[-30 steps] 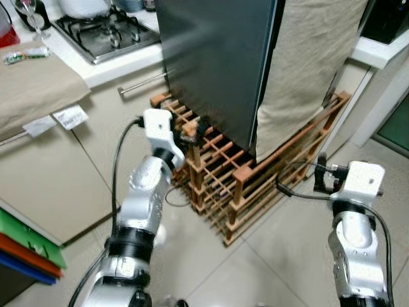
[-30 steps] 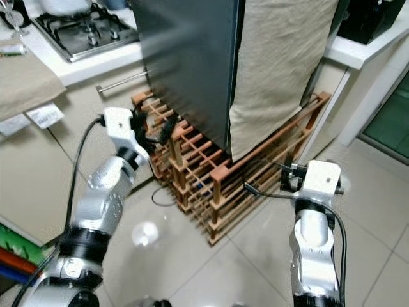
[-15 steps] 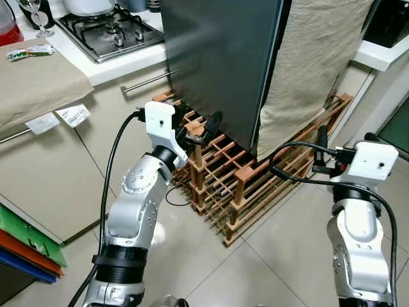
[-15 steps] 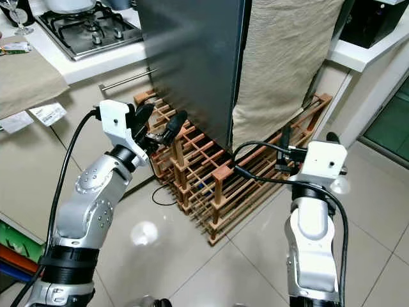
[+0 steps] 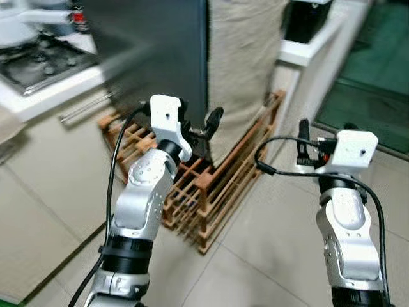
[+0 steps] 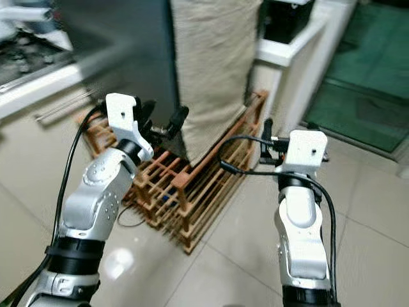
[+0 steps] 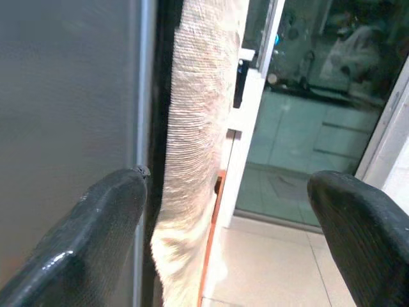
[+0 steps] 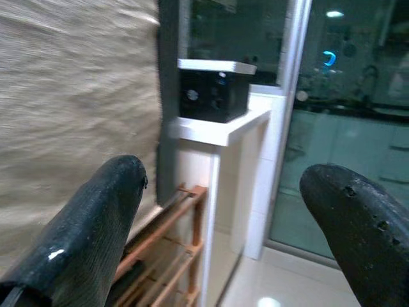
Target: Restocking fridge
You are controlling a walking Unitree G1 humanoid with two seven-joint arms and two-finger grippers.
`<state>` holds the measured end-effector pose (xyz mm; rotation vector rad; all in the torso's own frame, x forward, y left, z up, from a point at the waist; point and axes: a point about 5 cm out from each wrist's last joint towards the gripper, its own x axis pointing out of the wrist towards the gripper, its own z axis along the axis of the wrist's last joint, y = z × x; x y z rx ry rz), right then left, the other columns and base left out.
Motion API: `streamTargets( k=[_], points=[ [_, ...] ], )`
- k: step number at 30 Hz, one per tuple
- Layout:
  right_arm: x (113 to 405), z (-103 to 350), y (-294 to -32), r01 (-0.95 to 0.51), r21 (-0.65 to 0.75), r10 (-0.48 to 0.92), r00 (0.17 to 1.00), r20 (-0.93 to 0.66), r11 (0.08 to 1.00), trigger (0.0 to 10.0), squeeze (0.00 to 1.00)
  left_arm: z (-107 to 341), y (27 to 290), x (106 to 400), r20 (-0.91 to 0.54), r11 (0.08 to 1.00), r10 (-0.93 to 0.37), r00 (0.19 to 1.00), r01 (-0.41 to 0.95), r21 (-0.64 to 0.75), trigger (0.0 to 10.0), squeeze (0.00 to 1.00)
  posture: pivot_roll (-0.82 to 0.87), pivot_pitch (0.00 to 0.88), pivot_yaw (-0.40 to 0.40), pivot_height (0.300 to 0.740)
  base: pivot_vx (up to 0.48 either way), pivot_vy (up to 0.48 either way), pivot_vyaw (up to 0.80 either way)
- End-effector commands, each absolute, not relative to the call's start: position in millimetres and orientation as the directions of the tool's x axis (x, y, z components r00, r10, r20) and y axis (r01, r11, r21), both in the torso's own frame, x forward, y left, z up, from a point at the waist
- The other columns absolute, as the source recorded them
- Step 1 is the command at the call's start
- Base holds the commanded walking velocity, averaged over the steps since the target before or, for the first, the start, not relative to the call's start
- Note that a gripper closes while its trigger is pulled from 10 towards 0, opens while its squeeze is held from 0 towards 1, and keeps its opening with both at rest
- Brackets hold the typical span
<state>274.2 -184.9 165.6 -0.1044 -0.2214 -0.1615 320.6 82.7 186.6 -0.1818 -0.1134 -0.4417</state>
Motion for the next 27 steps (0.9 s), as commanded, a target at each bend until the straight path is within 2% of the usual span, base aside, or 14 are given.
streamTargets(
  k=[1,7,11,22,27],
  points=[
    [278,168,-180,0.148,-0.078,-0.128,0.967,0.219,0.986,10.0,0.55,187,86,322,0.138,0.899,-0.397,0.907,0.415,-0.14,10.0,0.0,-0.16,0.0,0.062,0.74,0.42,0.0,0.71],
    [279,167,-178,0.136,-0.07,-0.119,0.969,0.215,0.988,10.0,0.57,193,89,322,0.183,0.907,-0.367,0.912,0.395,-0.147,10.0,0.0,-0.16,0.0,0.065,0.74,0.407,-0.132,0.69],
    [277,165,-178,0.128,-0.065,-0.113,0.973,0.203,0.99,10.0,0.54,197,96,323,0.197,0.913,-0.331,0.923,0.366,-0.179,10.0,0.0,-0.16,0.0,0.065,0.74,0.0,0.0,0.0],
    [275,165,-178,0.133,-0.085,-0.114,0.974,0.194,0.987,10.0,0.55,202,99,321,0.21,0.908,-0.351,0.912,0.387,-0.161,10.0,0.0,-0.17,0.0,0.067,0.74,0.0,0.0,0.0],
    [274,165,-177,0.123,-0.079,-0.105,0.974,0.199,0.989,10.0,0.55,201,100,319,0.218,0.908,-0.347,0.912,0.385,-0.167,10.0,0.0,-0.17,0.0,0.068,0.74,0.0,0.0,-0.58]
  ],
)
